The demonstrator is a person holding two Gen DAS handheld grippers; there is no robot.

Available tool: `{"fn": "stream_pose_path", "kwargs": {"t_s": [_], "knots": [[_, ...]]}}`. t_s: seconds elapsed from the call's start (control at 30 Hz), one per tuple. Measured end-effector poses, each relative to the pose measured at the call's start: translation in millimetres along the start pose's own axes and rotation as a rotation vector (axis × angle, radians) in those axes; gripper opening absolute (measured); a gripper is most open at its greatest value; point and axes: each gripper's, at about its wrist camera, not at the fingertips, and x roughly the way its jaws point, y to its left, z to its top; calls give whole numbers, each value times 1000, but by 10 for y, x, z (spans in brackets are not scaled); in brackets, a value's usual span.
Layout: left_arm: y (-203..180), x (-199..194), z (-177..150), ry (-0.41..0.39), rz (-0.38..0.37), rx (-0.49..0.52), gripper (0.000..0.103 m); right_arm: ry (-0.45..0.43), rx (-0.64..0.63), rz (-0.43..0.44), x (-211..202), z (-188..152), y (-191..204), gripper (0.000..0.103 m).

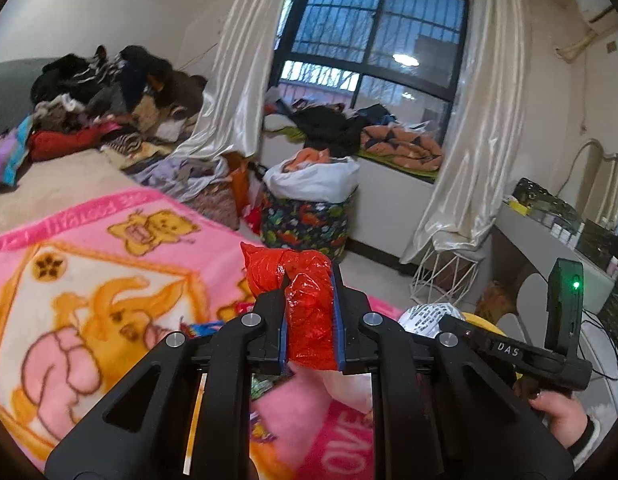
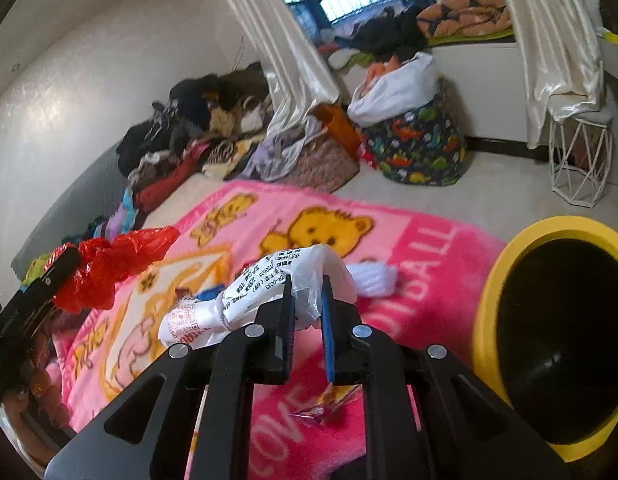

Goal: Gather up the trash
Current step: 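Carry the red bag and white wrapper in both grippers over the yellow bin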

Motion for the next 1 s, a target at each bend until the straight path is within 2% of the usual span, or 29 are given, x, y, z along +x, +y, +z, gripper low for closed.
{"fn": "stream_pose_path", "kwargs": {"t_s": [0.57, 1.0], "knots": [[-723, 346, -200, 88, -132, 84, 10, -125, 80, -150, -628, 13, -628, 11], [-1161, 554, -328, 132, -201, 148, 10, -196, 167, -268, -1024, -35, -1152, 11]]}}
